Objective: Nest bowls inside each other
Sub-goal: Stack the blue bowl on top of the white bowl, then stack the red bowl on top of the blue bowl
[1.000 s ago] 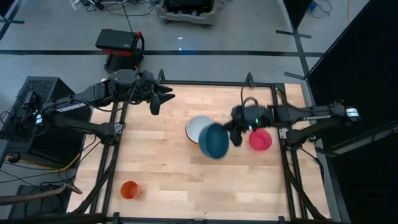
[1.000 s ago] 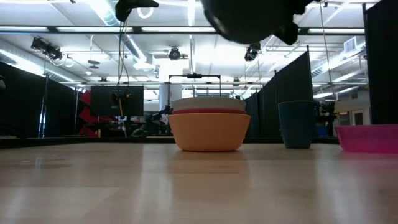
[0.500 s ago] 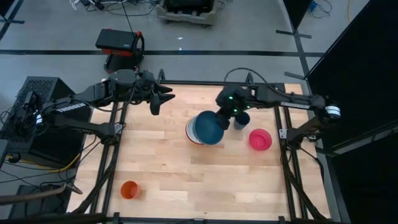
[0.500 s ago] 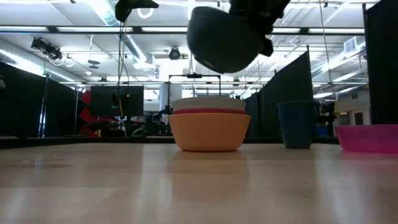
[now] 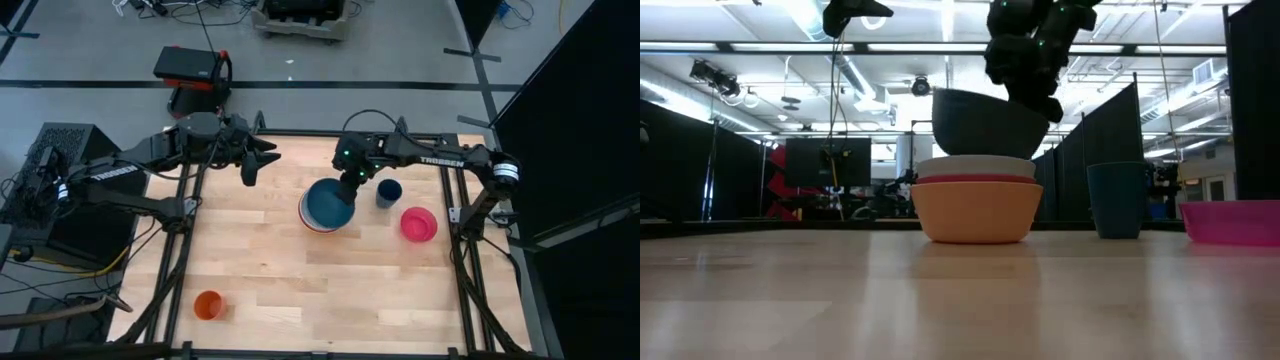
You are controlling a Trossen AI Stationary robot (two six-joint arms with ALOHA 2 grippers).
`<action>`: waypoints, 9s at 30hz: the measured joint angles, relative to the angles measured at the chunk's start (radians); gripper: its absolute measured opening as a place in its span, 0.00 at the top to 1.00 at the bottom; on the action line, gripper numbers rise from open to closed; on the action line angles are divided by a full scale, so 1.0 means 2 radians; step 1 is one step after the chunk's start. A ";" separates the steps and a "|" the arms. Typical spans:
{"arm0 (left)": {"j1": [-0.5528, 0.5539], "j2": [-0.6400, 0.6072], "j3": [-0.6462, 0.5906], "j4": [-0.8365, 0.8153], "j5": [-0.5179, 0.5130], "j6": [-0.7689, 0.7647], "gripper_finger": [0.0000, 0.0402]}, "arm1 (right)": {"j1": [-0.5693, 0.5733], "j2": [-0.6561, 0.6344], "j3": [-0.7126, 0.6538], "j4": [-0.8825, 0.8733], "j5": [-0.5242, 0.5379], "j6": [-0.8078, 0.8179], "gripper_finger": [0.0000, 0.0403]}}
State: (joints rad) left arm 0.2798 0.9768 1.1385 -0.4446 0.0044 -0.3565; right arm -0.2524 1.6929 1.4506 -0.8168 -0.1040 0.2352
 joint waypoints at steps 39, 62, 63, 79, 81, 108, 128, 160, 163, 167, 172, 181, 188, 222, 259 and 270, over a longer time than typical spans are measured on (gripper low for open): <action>0.000 0.009 0.000 -0.002 0.000 -0.007 0.59 | -0.014 0.063 0.090 -0.093 -0.002 -0.017 1.00; 0.000 0.034 0.000 0.017 0.006 -0.008 0.59 | -0.009 0.093 0.096 -0.127 -0.013 -0.032 1.00; 0.000 0.035 0.000 0.019 0.007 -0.008 0.59 | -0.008 0.096 0.096 -0.125 -0.013 -0.034 1.00; 0.000 0.036 0.000 0.028 0.012 -0.008 0.58 | -0.006 0.117 0.096 -0.113 -0.031 -0.056 0.98; 0.000 0.036 0.000 0.028 0.012 -0.008 0.59 | -0.006 0.117 0.096 -0.113 -0.041 -0.056 0.96; 0.000 0.036 0.000 0.024 0.012 -0.007 0.59 | -0.043 0.005 0.097 -0.231 0.002 -0.058 0.71; 0.000 0.036 0.000 -0.002 0.012 0.005 0.59 | 0.001 -0.220 -0.102 -0.172 0.001 0.044 0.73; 0.000 0.036 0.000 -0.004 0.012 0.008 0.58 | 0.157 -0.340 -0.401 -0.087 -0.029 0.273 0.44; 0.000 0.036 0.000 0.000 0.012 0.008 0.58 | 0.157 -0.331 -0.414 -0.084 -0.029 0.274 0.43; 0.000 0.036 0.000 0.004 0.011 0.006 0.59 | 0.157 -0.315 -0.429 -0.075 -0.029 0.274 0.42; 0.000 0.036 0.000 0.004 0.011 0.006 0.59 | 0.157 -0.297 -0.435 -0.056 -0.039 0.269 0.50; 0.000 0.036 0.000 0.003 0.012 0.006 0.59 | 0.157 -0.295 -0.435 -0.037 -0.050 0.257 0.75; 0.000 0.036 0.000 0.003 0.012 0.006 0.59 | 0.157 -0.294 -0.434 -0.021 -0.059 0.247 0.95; 0.000 0.036 0.000 0.003 0.011 0.005 0.59 | 0.093 -0.243 -0.083 0.002 0.033 0.134 1.00; 0.000 0.035 0.000 0.001 0.012 0.005 0.59 | 0.132 0.009 0.079 -0.087 0.041 -0.149 1.00; 0.000 0.035 0.000 0.001 0.012 0.005 0.59 | 0.139 0.021 0.079 -0.100 0.037 -0.142 1.00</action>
State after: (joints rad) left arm 0.2794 1.0477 1.1383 -0.4431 0.0277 -0.3455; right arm 0.0254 1.7354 1.6079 -1.0160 -0.0297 -0.0493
